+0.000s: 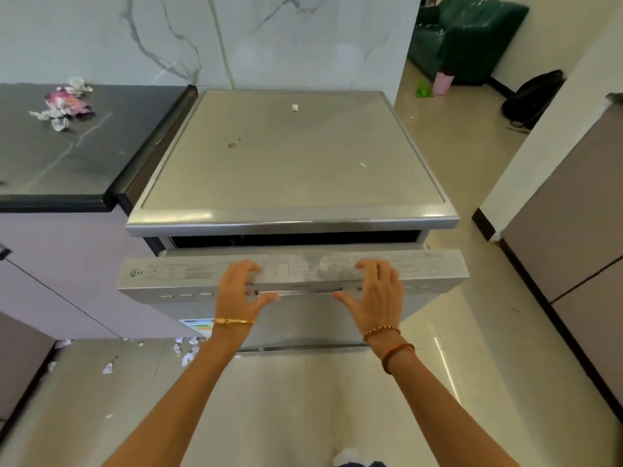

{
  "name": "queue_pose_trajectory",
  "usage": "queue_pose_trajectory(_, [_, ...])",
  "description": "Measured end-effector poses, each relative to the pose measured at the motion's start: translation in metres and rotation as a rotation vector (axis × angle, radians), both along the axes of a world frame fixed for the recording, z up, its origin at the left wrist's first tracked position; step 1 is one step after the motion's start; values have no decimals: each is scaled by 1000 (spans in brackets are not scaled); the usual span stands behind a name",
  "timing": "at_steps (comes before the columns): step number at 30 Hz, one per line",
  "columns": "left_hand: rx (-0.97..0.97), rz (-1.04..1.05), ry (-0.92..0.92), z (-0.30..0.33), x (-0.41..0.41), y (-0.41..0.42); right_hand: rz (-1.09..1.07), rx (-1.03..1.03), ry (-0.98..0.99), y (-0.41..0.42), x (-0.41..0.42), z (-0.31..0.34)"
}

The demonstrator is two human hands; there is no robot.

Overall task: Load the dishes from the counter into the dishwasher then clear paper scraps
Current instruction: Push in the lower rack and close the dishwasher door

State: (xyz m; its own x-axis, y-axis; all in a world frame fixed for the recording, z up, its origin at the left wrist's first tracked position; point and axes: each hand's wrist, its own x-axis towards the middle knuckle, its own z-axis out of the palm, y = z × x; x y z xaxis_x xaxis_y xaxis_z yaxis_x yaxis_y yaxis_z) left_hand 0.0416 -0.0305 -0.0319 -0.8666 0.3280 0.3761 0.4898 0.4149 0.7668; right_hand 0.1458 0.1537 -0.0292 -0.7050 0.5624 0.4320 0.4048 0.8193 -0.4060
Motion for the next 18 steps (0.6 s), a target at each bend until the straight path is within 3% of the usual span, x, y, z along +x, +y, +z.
queue_pose_trajectory(2, [-168,-57,304,-7,-24,8,39,154,-9,-3,-18,3])
queue_pose_trajectory(5, [-349,-49,505,-4,-56,15,141,219,-118,8,-44,14])
queue_pose_trajectory(7, [-506,-25,502,11,-64,23,150,321,-217,17,-55,23])
queue_pose_trajectory(10, [-843,-16,275,25,-78,47,115,408,-392,23,-78,40])
queue_pose_trajectory(11, [-895,-3,285,23,-81,52,117,429,-466,24,-86,46])
queue_pose_trajectory(13, [-876,26,400,9,-88,55,225,445,-576,28,-102,51])
queue_pose_trajectory(15, [-780,70,470,-5,-95,56,330,284,-695,34,-111,54])
queue_pose_trajectory(18, [-725,117,610,-13,-102,59,380,215,-648,41,-112,52])
